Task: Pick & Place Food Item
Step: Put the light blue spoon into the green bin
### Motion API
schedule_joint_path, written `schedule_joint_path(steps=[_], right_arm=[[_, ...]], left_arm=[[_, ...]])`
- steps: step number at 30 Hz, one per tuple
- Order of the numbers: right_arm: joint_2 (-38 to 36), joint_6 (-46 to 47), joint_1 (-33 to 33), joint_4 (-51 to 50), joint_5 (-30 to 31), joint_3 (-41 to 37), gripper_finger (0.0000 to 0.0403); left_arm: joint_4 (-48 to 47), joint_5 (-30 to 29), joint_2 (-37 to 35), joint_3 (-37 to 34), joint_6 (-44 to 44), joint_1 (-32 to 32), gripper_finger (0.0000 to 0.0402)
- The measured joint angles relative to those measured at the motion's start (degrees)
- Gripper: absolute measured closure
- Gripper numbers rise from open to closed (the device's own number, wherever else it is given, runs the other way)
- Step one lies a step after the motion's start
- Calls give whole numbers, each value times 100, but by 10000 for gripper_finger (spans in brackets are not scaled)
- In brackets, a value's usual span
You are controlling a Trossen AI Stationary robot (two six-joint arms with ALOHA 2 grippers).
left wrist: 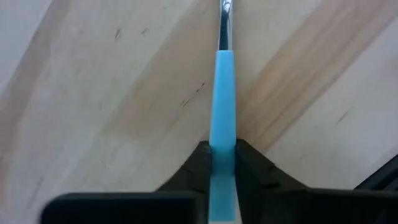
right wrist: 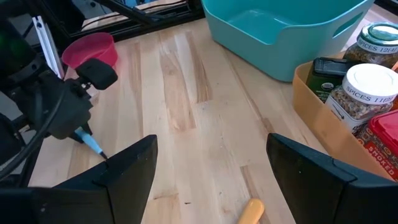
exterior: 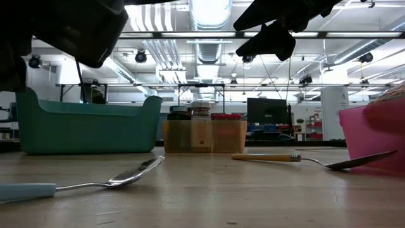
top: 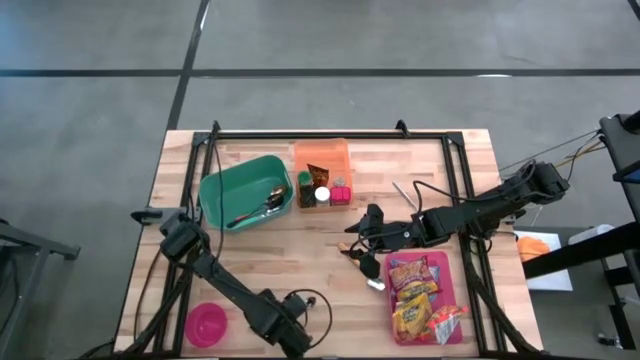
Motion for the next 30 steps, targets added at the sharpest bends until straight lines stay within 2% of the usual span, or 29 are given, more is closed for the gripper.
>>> schedule_joint_path(steps=[1,14,19,25,30], right_arm=[[0,0,0,0,0,0,103],[0,0,0,0,0,0,103],[0,0,0,0,0,0,103],[0,0,0,-8,0,0,103],[0,0,0,-2,0,0,103]], left_arm=[[-15,-42,0,0,90,0,375],[-137,-394,-75,40,929,-7,375],[-537,-827,-361,7,1178,20,375],[-1345,-1040,-751,-2,1337,42,375],[-1761,-1410,-1114,-22,1807,161,375]])
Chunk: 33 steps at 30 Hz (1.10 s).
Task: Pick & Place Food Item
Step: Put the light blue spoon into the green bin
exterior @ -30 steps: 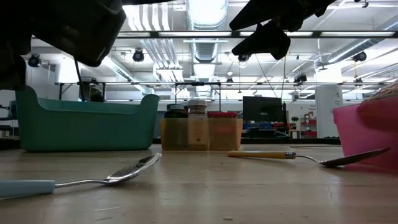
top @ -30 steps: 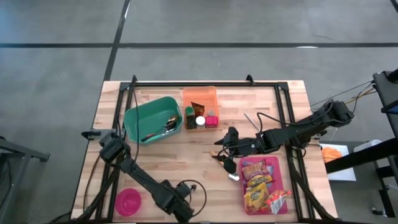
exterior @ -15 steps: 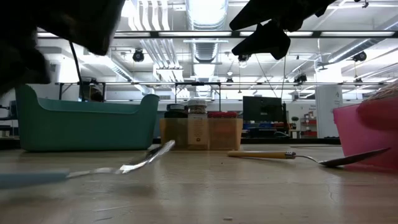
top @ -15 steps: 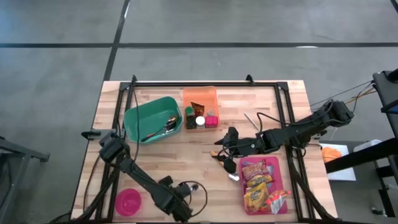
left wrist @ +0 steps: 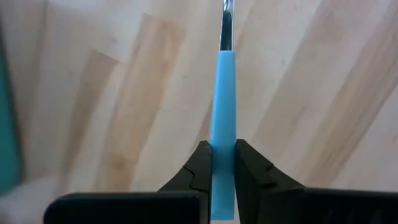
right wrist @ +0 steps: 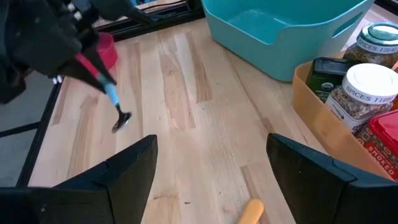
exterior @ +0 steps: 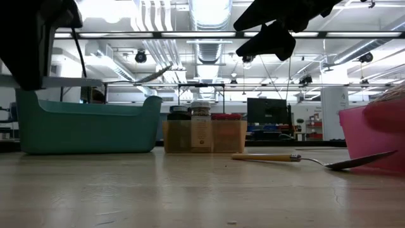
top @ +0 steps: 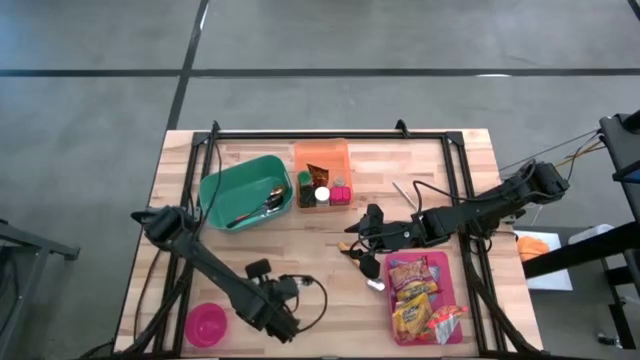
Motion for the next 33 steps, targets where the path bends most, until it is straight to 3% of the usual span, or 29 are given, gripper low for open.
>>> schedule_joint_path(steps=[10,18,26,30,33], right_arm=[[0,0,0,-5,0,0,103],[0,0,0,1,0,0,103],[0,0,0,2,0,0,103],[0,0,0,2,0,0,103],[0,0,0,2,0,0,103]], left_arm=[[-1344,-737,-604,-7,732,610,375],[-1520,-1238,-1346,-325,1976,1365,375],[-1354,-1585,-2922,-1739,2154,2655,375],[-656,-1219,-3761,-2728,2253,3627,375],[170,-798,-4237,-3455,2841,4389,375]])
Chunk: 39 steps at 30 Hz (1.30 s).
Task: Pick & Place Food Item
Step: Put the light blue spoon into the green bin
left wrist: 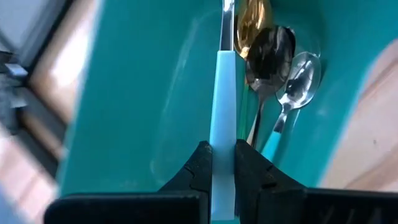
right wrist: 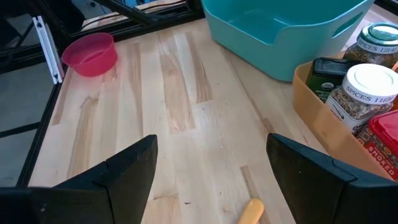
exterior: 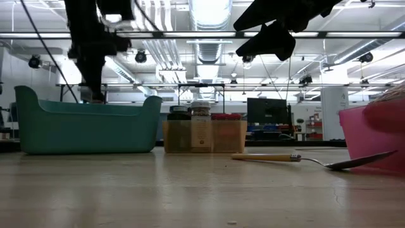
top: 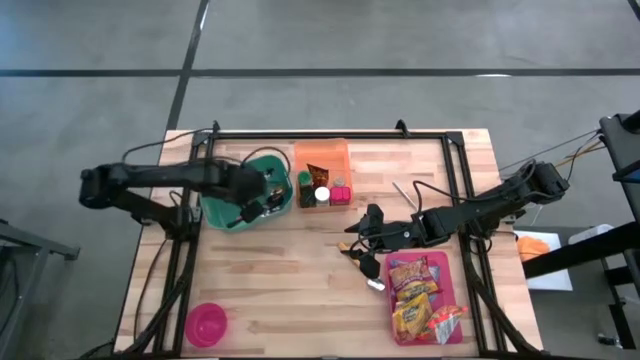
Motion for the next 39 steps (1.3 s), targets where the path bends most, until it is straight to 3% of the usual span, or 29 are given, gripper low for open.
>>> schedule_joint_path(steps=[5,10,24,39], right_arm=[[0,0,0,0,0,0,103],[0,0,0,0,0,0,103],[0,0,0,0,0,0,103],[0,0,0,0,0,0,103]], left_arm=[[1167,808,-260,-906,1143,915,375],[1309,937,-66,-1184,1499,1336,375],[1388,1156,557,-1226,1478,1355,375],[1634,1764,1624,-1220,1324,1342,375]])
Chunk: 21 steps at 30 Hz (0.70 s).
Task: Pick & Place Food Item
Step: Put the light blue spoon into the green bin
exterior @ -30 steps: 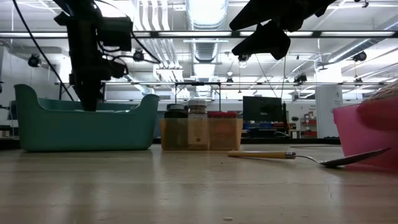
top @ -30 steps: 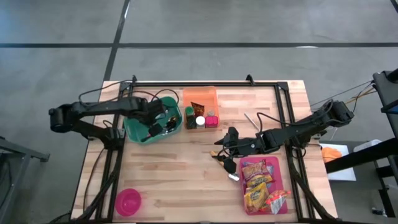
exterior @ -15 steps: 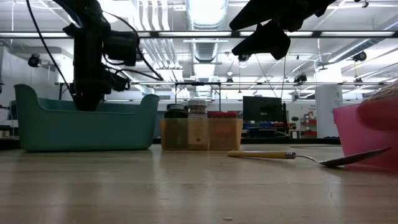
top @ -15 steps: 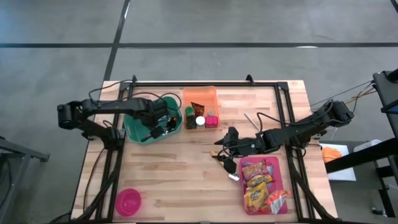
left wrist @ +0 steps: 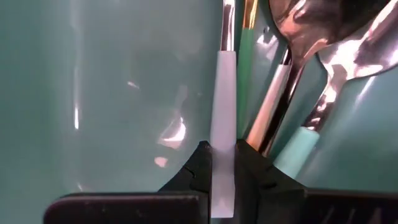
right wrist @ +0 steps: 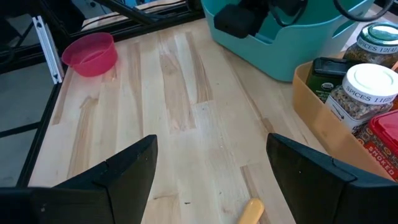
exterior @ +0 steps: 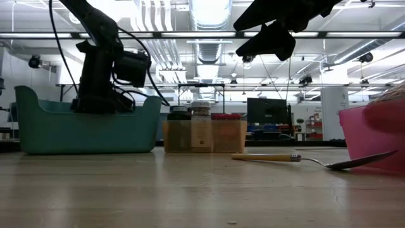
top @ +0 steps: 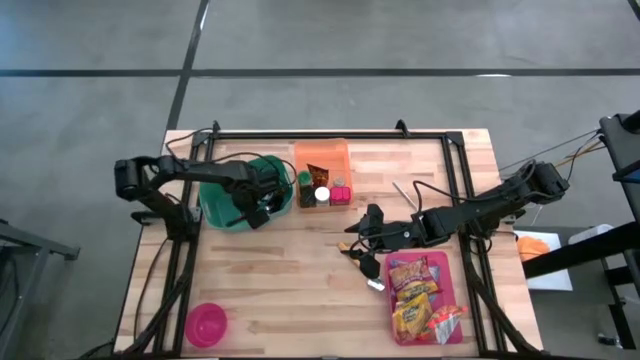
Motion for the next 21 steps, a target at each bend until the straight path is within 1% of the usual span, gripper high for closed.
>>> schedule_joint_path(steps=[4,9,11,13,18,21], right_arm=[[0,0,0,0,0,0,103],[0,0,0,0,0,0,103],[0,0,0,0,0,0,103],[0,0,0,1,0,0,103],[0,0,0,-1,0,0,103],[0,0,0,0,0,0,103]], left_arm=[[-3,81,154,20,-105,0,375],[-4,54,91,34,-227,-4,375],[14,1,48,62,-287,-4,367],[19,-18,46,92,-332,-4,345],[17,-14,47,118,-578,-15,273],[-3,-13,47,118,-588,-11,238]])
